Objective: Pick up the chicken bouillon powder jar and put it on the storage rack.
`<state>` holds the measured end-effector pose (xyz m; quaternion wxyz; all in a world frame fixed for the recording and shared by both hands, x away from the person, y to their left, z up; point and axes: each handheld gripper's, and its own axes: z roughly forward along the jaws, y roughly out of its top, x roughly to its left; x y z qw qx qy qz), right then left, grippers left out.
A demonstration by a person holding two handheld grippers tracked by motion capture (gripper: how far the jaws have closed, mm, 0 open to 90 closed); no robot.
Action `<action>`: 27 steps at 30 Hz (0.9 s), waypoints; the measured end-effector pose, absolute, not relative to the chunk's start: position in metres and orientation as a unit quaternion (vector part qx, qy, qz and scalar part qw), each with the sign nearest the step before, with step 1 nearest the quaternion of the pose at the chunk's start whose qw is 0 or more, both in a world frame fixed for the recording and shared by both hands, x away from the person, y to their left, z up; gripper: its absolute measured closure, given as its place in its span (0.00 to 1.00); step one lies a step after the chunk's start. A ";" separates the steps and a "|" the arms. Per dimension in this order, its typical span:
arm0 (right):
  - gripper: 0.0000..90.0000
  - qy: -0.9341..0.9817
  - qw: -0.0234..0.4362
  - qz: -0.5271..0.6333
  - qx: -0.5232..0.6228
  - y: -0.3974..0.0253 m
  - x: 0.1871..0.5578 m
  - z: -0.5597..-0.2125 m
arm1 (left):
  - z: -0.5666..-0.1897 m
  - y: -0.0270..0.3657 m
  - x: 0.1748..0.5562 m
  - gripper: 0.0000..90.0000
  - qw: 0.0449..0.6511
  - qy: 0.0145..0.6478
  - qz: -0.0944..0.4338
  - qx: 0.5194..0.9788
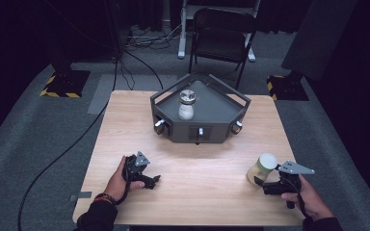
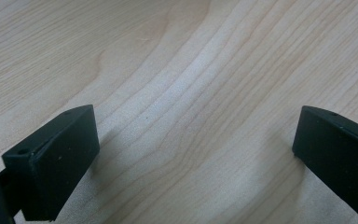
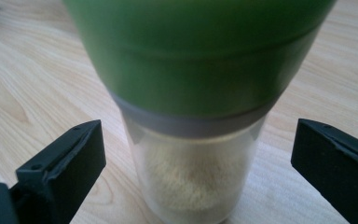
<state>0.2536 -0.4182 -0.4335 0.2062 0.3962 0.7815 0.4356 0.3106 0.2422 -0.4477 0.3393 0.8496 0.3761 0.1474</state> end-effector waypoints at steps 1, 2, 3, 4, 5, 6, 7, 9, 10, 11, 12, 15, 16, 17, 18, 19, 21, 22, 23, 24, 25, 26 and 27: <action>0.03 0.779 0.206 0.439 0.397 -0.418 0.254 -0.434 | -0.448 0.242 0.311 0.00 0.339 0.376 0.148 0.850; 0.03 0.777 0.207 0.441 0.399 -0.418 0.254 -0.434 | -0.448 0.242 0.311 0.00 0.339 0.376 0.148 0.850; 0.03 0.773 0.205 0.445 0.403 -0.418 0.254 -0.433 | -0.448 0.242 0.311 0.00 0.339 0.376 0.148 0.850; 0.03 0.768 0.204 0.451 0.406 -0.418 0.254 -0.434 | -0.448 0.242 0.311 0.00 0.339 0.376 0.148 0.850; 0.03 0.764 0.204 0.455 0.409 -0.417 0.254 -0.434 | -0.448 0.242 0.311 0.00 0.339 0.376 0.148 0.849; 0.03 0.763 0.204 0.457 0.409 -0.417 0.255 -0.434 | -0.448 0.242 0.311 0.00 0.339 0.376 0.148 0.849; 0.04 0.761 0.205 0.459 0.410 -0.416 0.255 -0.434 | -0.448 0.242 0.311 0.00 0.339 0.376 0.148 0.849; 0.04 0.755 0.205 0.465 0.414 -0.415 0.256 -0.434 | -0.448 0.242 0.311 0.00 0.339 0.376 0.147 0.849; 0.05 0.753 0.206 0.466 0.416 -0.414 0.256 -0.434 | -0.448 0.242 0.311 0.00 0.339 0.376 0.148 0.850; 0.07 0.751 0.206 0.467 0.418 -0.414 0.256 -0.433 | -0.448 0.242 0.311 0.00 0.339 0.376 0.148 0.850; 0.07 0.748 0.208 0.469 0.420 -0.413 0.256 -0.434 | -0.448 0.242 0.311 0.00 0.339 0.376 0.148 0.850; 0.12 0.746 0.212 0.470 0.421 -0.411 0.256 -0.434 | -0.448 0.242 0.311 0.00 0.339 0.376 0.148 0.849; 0.13 0.746 0.215 0.471 0.419 -0.410 0.256 -0.434 | -0.448 0.242 0.311 0.00 0.339 0.376 0.148 0.849; 0.16 0.746 0.216 0.472 0.418 -0.410 0.256 -0.435 | -0.448 0.242 0.311 0.00 0.339 0.376 0.148 0.849; 0.19 0.746 0.216 0.473 0.417 -0.410 0.255 -0.435 | -0.448 0.242 0.311 0.00 0.339 0.376 0.148 0.850; 0.22 0.746 0.220 0.473 0.414 -0.410 0.255 -0.435 | -0.448 0.242 0.311 0.00 0.339 0.376 0.148 0.849; 0.26 0.747 0.223 0.476 0.407 -0.411 0.254 -0.435 | -0.448 0.242 0.311 0.00 0.339 0.376 0.148 0.850; 0.27 0.749 0.222 0.478 0.402 -0.412 0.255 -0.435 | -0.448 0.242 0.311 0.00 0.339 0.376 0.148 0.849; 0.29 0.749 0.218 0.480 0.401 -0.414 0.255 -0.435 | -0.448 0.242 0.311 0.00 0.339 0.376 0.148 0.849; 0.30 0.750 0.216 0.482 0.399 -0.415 0.255 -0.435 | -0.448 0.242 0.311 0.00 0.339 0.376 0.148 0.849; 0.31 0.751 0.216 0.482 0.395 -0.416 0.255 -0.436 | -0.448 0.242 0.311 0.00 0.339 0.376 0.148 0.850; 0.31 0.752 0.216 0.482 0.394 -0.416 0.255 -0.436 | -0.448 0.242 0.311 0.00 0.339 0.376 0.148 0.849; 0.32 0.754 0.217 0.481 0.392 -0.416 0.255 -0.436 | -0.448 0.242 0.311 0.00 0.339 0.376 0.148 0.849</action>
